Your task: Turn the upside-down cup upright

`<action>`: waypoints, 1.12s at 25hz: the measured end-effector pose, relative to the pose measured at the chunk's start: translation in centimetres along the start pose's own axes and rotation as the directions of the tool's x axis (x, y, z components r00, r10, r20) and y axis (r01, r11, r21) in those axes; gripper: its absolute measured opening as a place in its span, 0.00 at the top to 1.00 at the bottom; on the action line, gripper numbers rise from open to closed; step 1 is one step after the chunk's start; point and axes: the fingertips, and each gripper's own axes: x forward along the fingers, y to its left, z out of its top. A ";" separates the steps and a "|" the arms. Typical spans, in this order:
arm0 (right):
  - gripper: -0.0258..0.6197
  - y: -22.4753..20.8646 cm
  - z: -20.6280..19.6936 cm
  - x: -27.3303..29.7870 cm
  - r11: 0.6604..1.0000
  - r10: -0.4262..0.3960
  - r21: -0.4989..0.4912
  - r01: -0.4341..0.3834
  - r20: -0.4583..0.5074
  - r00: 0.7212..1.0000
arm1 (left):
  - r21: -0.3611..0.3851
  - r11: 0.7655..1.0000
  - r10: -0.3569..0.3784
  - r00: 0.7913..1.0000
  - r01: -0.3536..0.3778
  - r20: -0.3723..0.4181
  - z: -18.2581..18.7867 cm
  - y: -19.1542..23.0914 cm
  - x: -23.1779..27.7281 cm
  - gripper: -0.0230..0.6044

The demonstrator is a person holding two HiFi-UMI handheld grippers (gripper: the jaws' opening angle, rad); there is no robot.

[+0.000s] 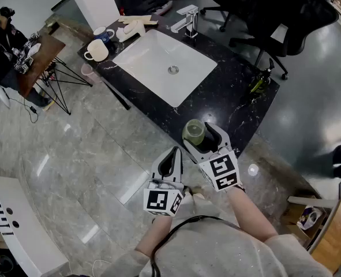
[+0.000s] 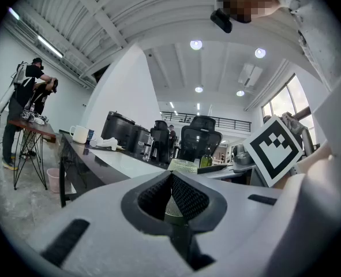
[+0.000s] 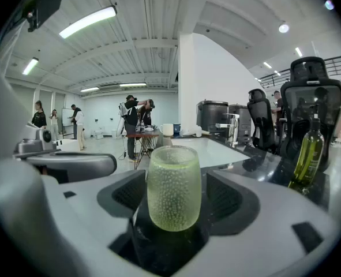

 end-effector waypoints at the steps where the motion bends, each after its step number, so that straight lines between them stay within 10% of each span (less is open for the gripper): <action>1: 0.48 0.0 -0.1 0.2 1.000 -0.003 0.006 0.003 -0.007 1.000 | 0.000 1.000 0.001 1.000 -0.001 0.001 0.1 0.1 0.0 0.95; 28: 0.48 0.1 -2.9 1.9 0.994 -0.088 0.054 0.097 -0.146 0.985 | -0.016 1.000 0.017 1.000 -0.017 0.010 0.1 1.5 -0.1 0.95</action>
